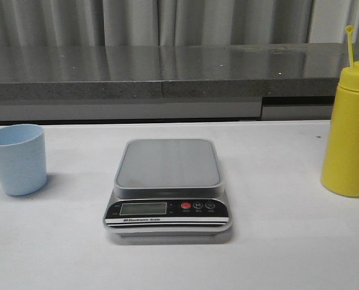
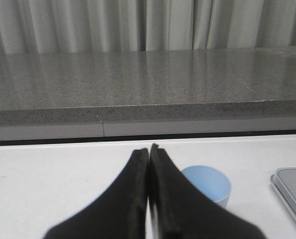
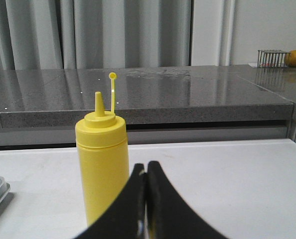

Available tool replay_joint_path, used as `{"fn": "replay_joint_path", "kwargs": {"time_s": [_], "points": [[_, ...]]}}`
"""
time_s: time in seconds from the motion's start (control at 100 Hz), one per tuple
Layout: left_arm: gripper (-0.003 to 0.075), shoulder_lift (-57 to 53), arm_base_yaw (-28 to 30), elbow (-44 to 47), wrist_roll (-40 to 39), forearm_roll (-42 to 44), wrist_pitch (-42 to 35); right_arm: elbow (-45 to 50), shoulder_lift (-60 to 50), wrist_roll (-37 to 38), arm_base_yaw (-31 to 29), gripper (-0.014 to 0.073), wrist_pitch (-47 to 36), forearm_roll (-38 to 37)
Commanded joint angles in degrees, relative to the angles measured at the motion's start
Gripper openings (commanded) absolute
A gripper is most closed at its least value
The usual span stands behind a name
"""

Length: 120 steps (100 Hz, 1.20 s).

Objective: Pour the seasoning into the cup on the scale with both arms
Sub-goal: 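Move the left gripper down toward the light blue cup, then close the left gripper on the light blue cup's rim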

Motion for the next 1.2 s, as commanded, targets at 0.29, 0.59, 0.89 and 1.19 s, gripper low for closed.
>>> {"fn": "replay_joint_path", "kwargs": {"time_s": [0.29,0.59,0.89,1.19], "points": [[-0.0020,27.9,0.1,-22.9,-0.5,-0.5,14.9,-1.1,-1.2,-0.7,-0.2,-0.0058,-4.6,-0.4],[0.0270,49.2,0.1,-37.2,-0.5,-3.7,22.2,-1.1,-1.2,-0.7,-0.2,-0.0058,-4.6,-0.4],[0.0501,65.0,-0.1,-46.2,-0.5,-5.7,27.0,-1.1,-1.2,-0.7,-0.2,-0.0058,-4.6,-0.4],[0.0501,76.9,-0.1,-54.3,-0.4,-7.4,32.5,-1.1,-1.2,-0.7,-0.2,-0.0058,-4.6,-0.4]]}}
